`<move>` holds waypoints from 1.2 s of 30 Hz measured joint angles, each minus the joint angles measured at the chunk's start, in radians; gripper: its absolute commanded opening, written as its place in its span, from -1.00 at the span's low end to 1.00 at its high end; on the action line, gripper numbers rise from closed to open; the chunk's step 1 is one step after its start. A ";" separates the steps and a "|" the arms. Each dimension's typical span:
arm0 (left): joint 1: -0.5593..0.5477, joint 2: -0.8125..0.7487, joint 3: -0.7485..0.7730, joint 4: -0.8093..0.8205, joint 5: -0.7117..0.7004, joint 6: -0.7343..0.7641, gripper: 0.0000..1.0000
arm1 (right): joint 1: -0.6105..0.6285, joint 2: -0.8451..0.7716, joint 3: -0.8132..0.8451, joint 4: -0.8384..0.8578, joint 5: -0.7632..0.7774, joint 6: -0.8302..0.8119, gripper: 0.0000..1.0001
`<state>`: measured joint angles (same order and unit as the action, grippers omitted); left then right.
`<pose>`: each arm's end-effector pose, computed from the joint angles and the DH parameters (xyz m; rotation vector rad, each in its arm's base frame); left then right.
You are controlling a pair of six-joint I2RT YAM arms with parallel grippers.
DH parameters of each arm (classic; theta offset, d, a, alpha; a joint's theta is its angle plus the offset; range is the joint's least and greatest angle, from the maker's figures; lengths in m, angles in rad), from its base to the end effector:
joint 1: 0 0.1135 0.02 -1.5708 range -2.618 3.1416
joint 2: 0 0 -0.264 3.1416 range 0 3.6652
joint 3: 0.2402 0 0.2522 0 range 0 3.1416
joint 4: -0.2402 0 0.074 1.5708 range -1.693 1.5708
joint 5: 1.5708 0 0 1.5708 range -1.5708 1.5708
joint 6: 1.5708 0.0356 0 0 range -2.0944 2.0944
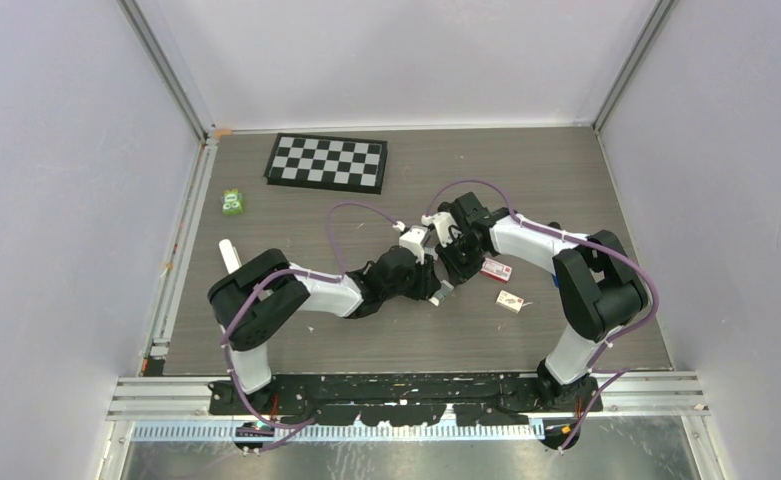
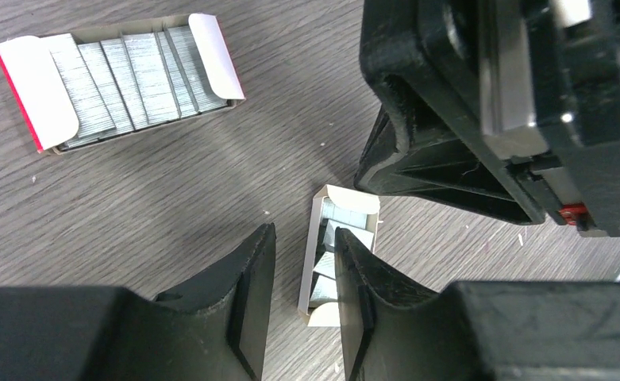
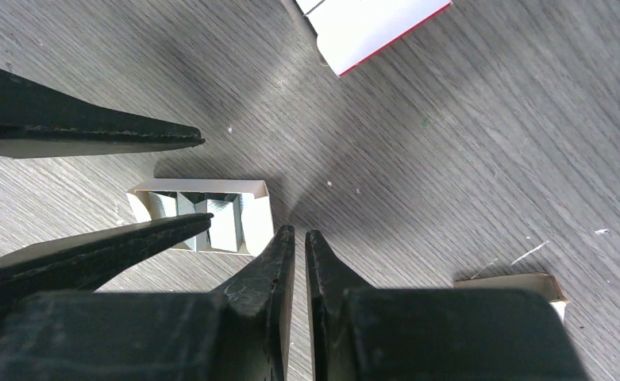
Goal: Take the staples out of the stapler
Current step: Adjust the staple in the staple box.
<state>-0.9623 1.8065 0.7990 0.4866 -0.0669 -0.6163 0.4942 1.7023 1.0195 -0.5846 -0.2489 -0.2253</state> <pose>0.2067 -0.2925 0.1406 0.3391 2.1898 -0.8586 0.2731 0.1571 0.1637 -1.0530 2.6451 0.4112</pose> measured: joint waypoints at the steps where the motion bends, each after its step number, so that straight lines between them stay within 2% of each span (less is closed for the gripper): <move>1: 0.000 0.001 0.000 -0.002 0.000 0.000 -0.31 | 0.000 0.000 0.000 0.000 0.000 0.000 -0.68; 25: -0.001 0.005 0.006 -0.017 0.005 -0.001 -0.42 | 0.001 0.000 0.000 0.000 0.000 0.000 -0.69; 36: -0.015 -0.019 0.016 -0.083 -0.017 0.000 -0.44 | 0.004 0.000 0.000 0.000 0.000 0.000 -0.69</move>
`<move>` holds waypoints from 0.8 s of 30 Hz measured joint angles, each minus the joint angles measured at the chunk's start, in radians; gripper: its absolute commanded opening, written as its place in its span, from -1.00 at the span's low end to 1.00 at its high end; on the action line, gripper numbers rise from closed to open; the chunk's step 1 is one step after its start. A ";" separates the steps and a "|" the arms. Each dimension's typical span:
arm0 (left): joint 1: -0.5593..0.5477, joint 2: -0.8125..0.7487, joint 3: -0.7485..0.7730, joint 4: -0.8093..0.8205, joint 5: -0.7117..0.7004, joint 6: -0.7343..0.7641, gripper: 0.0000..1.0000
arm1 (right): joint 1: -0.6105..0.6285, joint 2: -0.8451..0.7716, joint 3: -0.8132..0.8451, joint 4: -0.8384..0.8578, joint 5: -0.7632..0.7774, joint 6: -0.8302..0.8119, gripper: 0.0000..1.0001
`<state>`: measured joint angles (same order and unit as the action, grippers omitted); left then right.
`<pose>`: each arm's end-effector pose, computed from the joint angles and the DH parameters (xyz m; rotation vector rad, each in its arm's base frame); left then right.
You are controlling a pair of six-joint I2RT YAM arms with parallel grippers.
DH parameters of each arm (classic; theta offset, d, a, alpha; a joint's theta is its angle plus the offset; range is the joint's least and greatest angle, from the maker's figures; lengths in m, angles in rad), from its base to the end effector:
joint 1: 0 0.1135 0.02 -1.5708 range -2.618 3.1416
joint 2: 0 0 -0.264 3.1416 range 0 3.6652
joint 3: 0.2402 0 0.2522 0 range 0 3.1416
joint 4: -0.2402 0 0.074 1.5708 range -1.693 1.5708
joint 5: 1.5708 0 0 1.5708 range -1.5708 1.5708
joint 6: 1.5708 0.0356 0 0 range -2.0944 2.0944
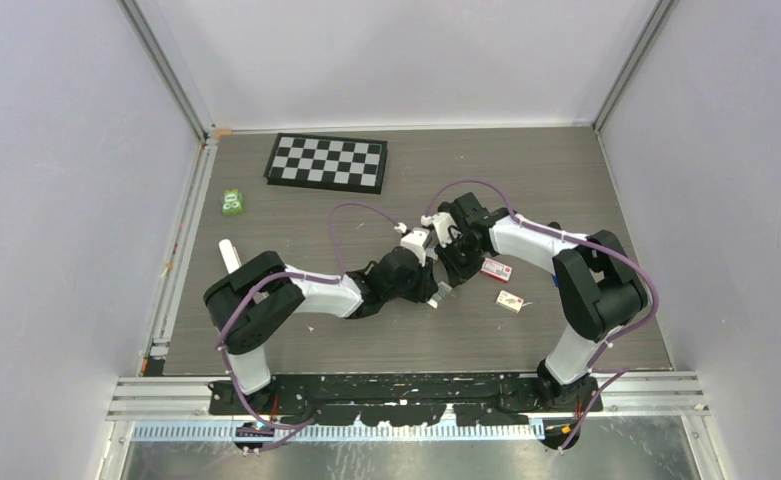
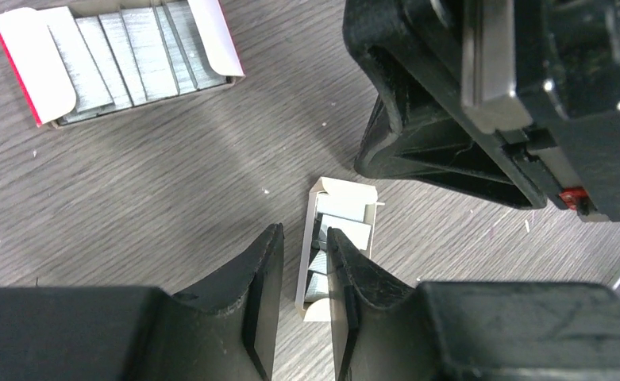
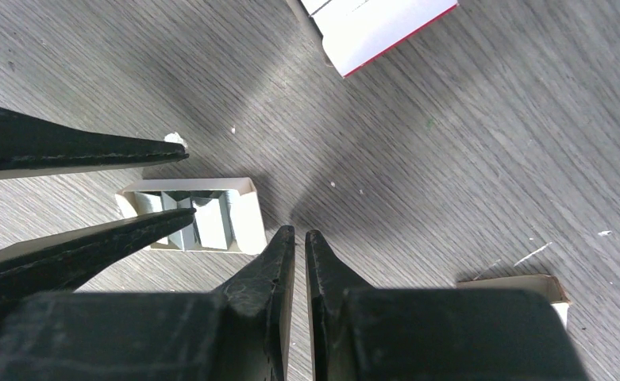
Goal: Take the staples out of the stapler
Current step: Adjust the staple in the staple box.
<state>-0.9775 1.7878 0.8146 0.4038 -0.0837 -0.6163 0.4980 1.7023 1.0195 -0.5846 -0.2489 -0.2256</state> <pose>0.2018 -0.2939 0.1435 0.3547 2.2305 -0.8176 0.2725 0.1581 0.1637 -1.0586 2.6433 0.4119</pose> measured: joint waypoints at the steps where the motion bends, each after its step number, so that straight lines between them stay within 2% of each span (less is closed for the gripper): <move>1: -0.002 -0.005 0.000 -0.010 -0.003 0.000 -0.44 | 0.000 0.000 0.000 0.000 0.000 0.000 -0.69; 16: -0.010 -0.027 0.000 -0.080 -0.029 0.013 -0.38 | 0.004 0.000 0.000 0.000 -0.008 0.000 -0.67; 24: -0.011 -0.080 0.000 -0.117 -0.040 0.035 -0.25 | 0.004 -0.014 0.000 0.000 -0.035 -0.004 -0.66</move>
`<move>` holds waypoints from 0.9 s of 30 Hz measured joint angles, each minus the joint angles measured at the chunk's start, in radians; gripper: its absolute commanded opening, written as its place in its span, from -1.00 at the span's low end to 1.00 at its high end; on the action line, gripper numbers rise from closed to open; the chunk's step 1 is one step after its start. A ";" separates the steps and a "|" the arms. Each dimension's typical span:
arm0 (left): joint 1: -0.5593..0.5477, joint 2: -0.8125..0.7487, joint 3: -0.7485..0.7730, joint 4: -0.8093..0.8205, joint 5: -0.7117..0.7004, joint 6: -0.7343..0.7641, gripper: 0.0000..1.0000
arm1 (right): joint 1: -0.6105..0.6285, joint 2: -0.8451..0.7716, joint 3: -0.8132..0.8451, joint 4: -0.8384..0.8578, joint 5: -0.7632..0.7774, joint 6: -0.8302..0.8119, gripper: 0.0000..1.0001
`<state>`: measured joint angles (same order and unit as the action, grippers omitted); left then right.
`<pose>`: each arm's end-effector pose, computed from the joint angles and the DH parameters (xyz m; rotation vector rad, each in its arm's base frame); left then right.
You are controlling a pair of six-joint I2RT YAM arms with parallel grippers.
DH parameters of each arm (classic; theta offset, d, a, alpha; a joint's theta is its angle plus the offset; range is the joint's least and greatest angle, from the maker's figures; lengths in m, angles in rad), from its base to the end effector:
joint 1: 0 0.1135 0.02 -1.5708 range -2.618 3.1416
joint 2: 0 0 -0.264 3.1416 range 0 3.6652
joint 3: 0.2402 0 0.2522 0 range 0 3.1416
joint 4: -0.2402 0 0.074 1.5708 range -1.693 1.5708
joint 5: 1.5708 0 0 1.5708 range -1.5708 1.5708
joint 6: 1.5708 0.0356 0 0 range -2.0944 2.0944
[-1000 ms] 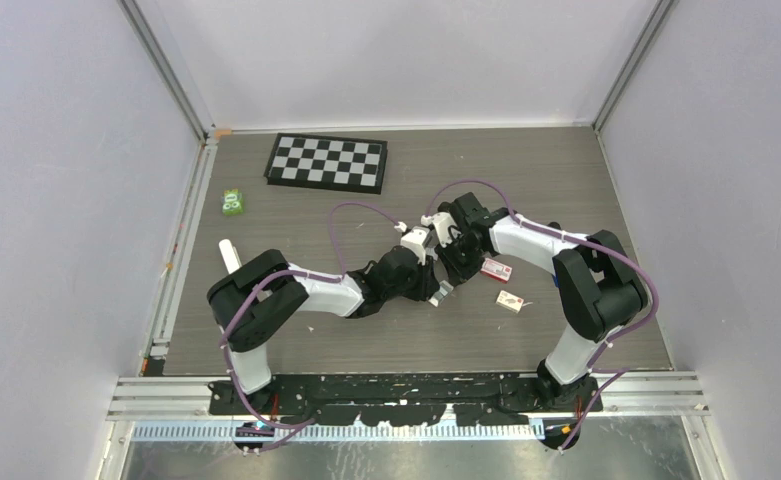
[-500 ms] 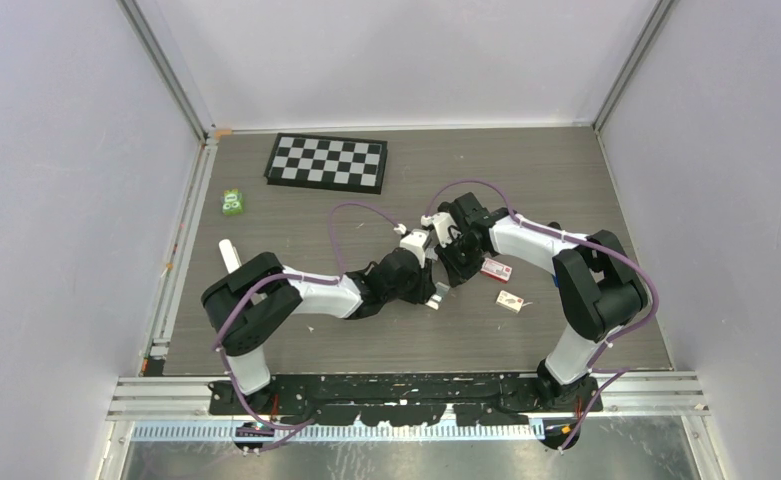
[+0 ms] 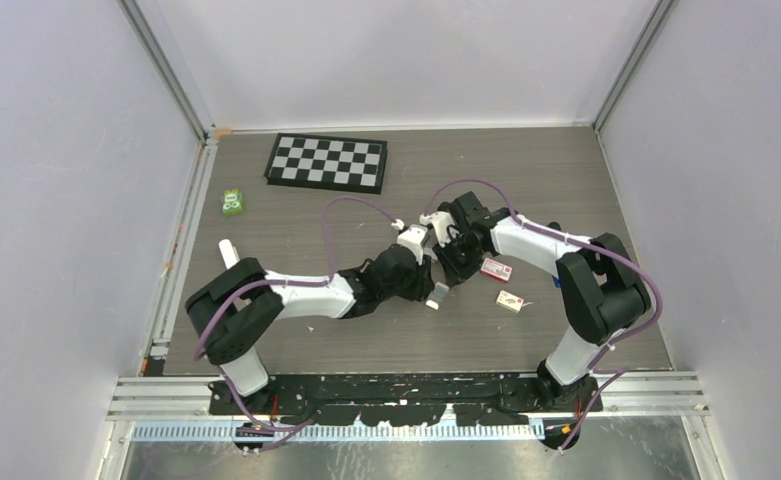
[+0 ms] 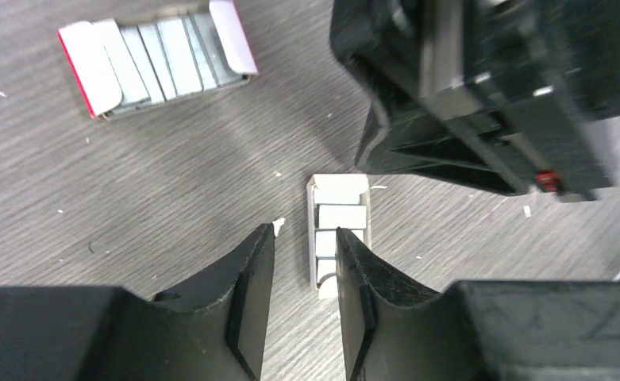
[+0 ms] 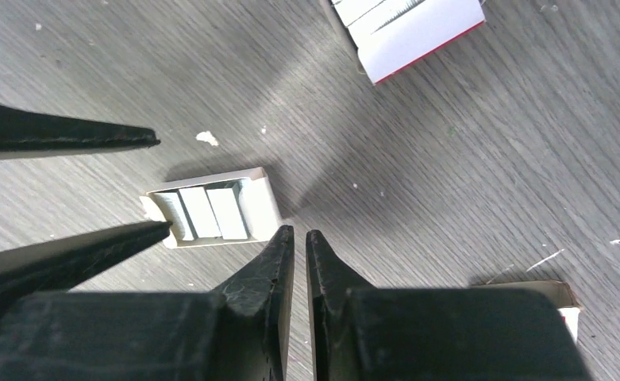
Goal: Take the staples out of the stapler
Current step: Adjust the staple in the staple box, then adjust the staple box at the center of the board.
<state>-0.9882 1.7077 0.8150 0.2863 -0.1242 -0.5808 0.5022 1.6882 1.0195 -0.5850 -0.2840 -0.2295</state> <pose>0.1942 -0.2867 0.1596 0.3873 2.2406 -0.7403 0.2705 0.1599 0.1681 -1.0731 2.6203 0.4625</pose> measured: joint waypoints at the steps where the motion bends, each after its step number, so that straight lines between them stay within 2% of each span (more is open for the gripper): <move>1: 0.000 -0.020 0.000 -0.006 -0.003 0.008 -0.23 | 0.000 -0.005 0.000 0.000 -0.004 -0.001 -0.64; 3: 0.000 -0.064 -0.001 -0.008 -0.005 0.019 -0.17 | 0.000 -0.023 0.000 -0.003 -0.014 -0.005 -0.61; 6: 0.000 -0.169 -0.045 0.021 0.009 0.039 0.03 | 0.000 -0.064 0.000 -0.011 -0.035 -0.020 -0.51; 11: 0.000 -0.369 -0.282 0.153 0.051 0.032 0.44 | 0.000 -0.125 0.000 -0.016 -0.072 -0.050 -0.46; 14: 0.000 -0.381 -0.403 0.203 0.081 0.009 0.70 | -0.003 -0.126 0.007 -0.044 -0.102 -0.086 -0.42; 16: -0.006 -0.365 -0.434 0.204 0.089 0.002 0.94 | -0.016 -0.127 0.024 -0.092 -0.130 -0.124 -0.33; 17: -0.014 -0.353 -0.436 0.204 0.089 -0.003 0.99 | -0.025 -0.131 0.032 -0.111 -0.146 -0.143 -0.27; 20: -0.044 -0.341 -0.423 0.219 0.080 0.014 0.99 | -0.093 -0.197 0.041 -0.172 -0.212 -0.211 0.05; 25: -0.070 -0.351 -0.394 0.253 0.023 0.071 0.99 | -0.280 -0.471 0.040 -0.240 -0.351 -0.318 0.96; 27: -0.069 -0.370 -0.413 0.302 -0.010 0.089 0.99 | -0.338 -0.608 0.029 -0.237 -0.411 -0.357 0.99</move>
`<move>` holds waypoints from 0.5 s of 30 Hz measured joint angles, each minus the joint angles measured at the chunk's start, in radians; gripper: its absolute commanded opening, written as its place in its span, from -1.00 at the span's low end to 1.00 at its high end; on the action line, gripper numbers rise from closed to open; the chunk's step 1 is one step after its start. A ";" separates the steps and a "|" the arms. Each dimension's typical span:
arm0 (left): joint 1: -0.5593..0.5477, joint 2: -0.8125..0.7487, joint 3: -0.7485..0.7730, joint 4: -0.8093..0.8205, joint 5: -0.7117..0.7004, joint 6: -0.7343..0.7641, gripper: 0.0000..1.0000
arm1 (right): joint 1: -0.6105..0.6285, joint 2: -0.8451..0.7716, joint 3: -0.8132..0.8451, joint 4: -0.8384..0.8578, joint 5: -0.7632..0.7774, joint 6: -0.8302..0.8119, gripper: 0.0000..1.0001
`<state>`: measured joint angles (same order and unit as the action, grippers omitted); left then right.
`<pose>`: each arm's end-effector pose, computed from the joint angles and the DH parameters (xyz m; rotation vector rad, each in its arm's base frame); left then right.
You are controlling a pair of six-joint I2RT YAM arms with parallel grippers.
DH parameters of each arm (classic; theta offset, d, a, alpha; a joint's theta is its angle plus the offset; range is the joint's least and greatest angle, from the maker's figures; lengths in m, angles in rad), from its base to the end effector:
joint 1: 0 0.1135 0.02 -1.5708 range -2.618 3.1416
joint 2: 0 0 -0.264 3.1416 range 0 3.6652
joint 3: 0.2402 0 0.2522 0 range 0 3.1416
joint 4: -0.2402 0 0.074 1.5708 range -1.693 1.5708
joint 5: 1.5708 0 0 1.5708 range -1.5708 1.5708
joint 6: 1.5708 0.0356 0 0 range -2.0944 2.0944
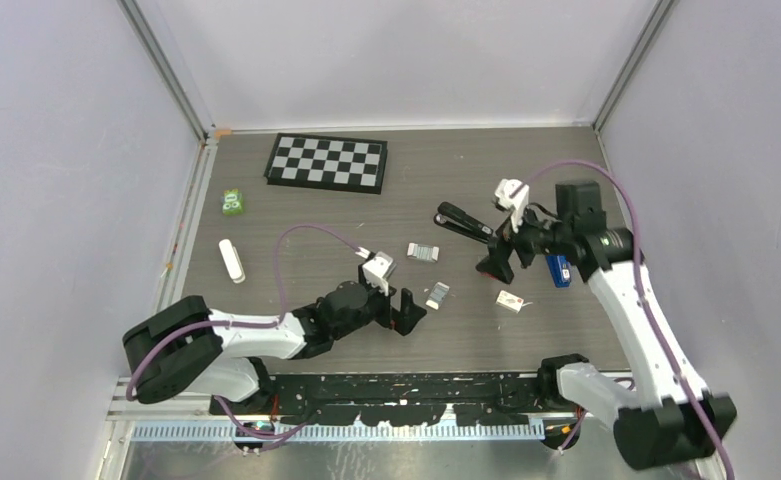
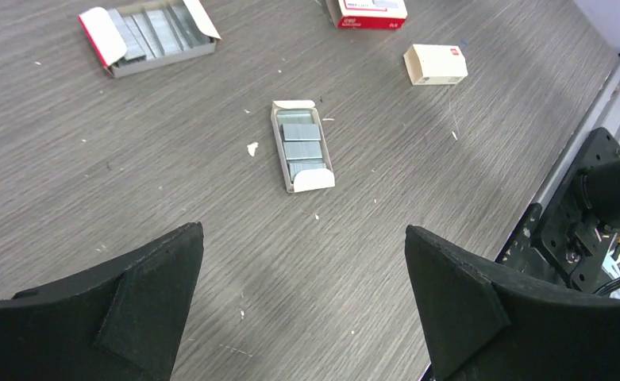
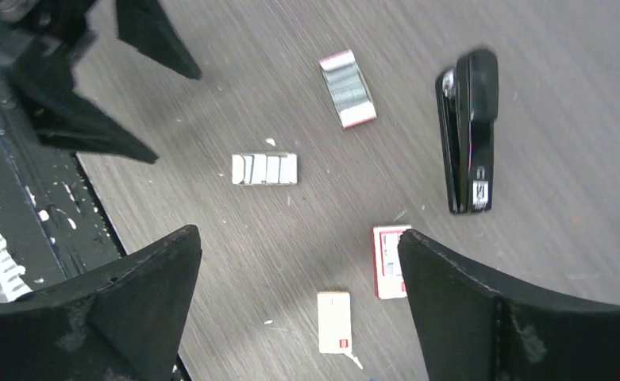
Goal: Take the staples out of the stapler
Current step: Adjust the staple box at the center of the board.
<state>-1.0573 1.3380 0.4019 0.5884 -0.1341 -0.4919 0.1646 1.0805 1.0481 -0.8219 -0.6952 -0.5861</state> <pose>0.1296 -0.2201 0.1715 0.4726 1.9682 -0.8946 0.2025 0.0567 0.3220 -1.1033 1.9716 0.6178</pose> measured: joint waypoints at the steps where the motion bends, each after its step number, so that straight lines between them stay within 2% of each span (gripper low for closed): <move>1: 0.005 -0.012 -0.015 0.024 -0.005 0.004 0.98 | -0.009 -0.048 -0.011 0.004 -0.021 -0.013 0.99; 3: 0.018 -0.030 -0.037 0.050 0.001 0.008 0.89 | -0.013 -0.128 -0.048 0.006 -0.068 -0.040 0.99; 6: 0.031 -0.030 -0.026 0.033 0.029 0.011 0.80 | -0.017 -0.164 -0.080 -0.036 -0.106 -0.075 0.99; 12: 0.030 0.070 0.094 -0.021 0.088 0.014 0.82 | -0.045 -0.041 -0.076 -0.114 -0.103 -0.116 0.99; 15: 0.016 0.142 0.177 -0.097 0.073 0.024 0.72 | -0.054 -0.013 -0.076 -0.130 -0.089 -0.116 0.99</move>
<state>-1.0416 1.4803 0.5789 0.4915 -0.0608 -0.4683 0.1108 1.0676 0.9722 -0.9516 -0.7841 -0.7021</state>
